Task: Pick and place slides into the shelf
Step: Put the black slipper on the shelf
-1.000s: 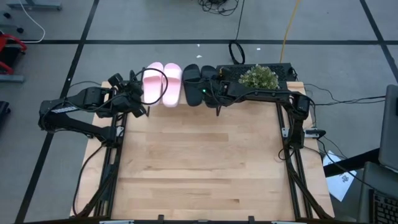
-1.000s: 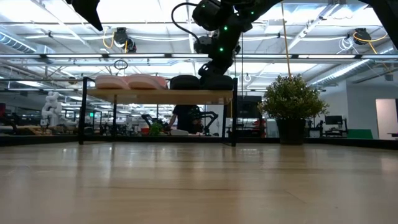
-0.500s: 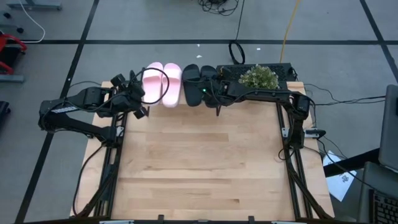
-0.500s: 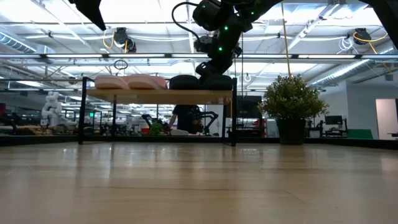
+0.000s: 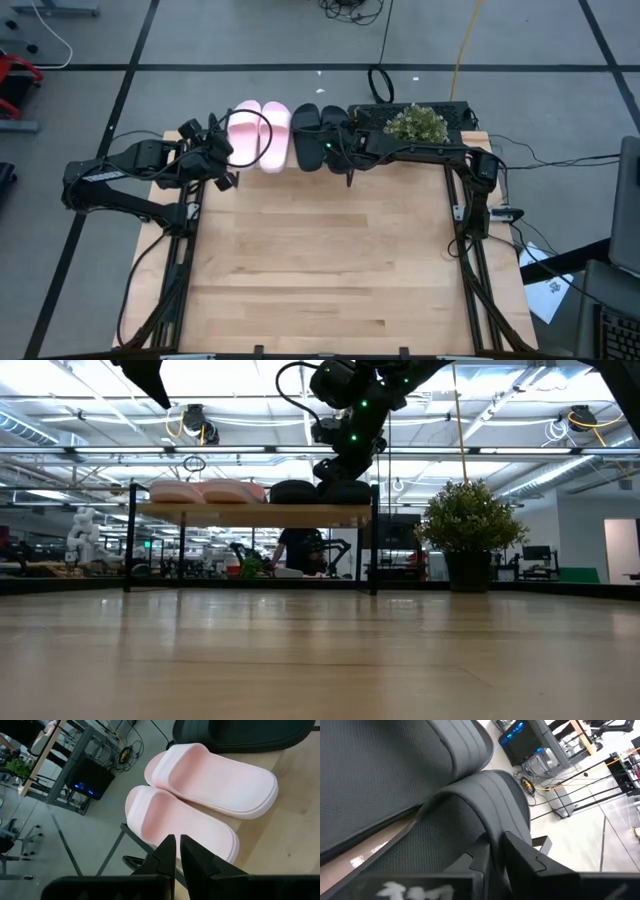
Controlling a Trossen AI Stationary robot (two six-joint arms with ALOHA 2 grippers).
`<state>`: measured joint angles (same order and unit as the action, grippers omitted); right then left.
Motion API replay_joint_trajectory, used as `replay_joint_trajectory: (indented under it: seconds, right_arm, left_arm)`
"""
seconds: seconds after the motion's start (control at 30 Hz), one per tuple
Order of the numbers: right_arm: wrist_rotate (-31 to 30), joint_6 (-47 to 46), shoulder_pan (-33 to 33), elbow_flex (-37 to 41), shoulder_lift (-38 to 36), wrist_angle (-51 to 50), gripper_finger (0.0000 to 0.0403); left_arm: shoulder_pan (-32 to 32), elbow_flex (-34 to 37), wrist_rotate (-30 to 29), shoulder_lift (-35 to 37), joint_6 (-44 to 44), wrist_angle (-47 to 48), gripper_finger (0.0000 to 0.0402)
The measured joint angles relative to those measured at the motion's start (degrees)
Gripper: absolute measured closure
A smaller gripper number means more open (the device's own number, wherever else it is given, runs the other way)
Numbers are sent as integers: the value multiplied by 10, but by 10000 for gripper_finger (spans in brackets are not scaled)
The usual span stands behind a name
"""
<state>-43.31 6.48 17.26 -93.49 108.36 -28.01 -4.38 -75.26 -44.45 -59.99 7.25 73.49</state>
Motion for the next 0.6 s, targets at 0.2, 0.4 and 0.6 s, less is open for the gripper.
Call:
replay_joint_trajectory:
  seconds: [0.2,0.4,0.6]
  right_arm:
    - [2,0,0,0,0,-8,332]
    - [2,7,-1,0,0,-8,303]
    - [3,9,-1,0,0,-9,275]
  left_arm:
    - [0,0,0,0,0,0,369]
    - [0,0,0,0,0,0,369]
    - [0,0,0,0,1,0,369]
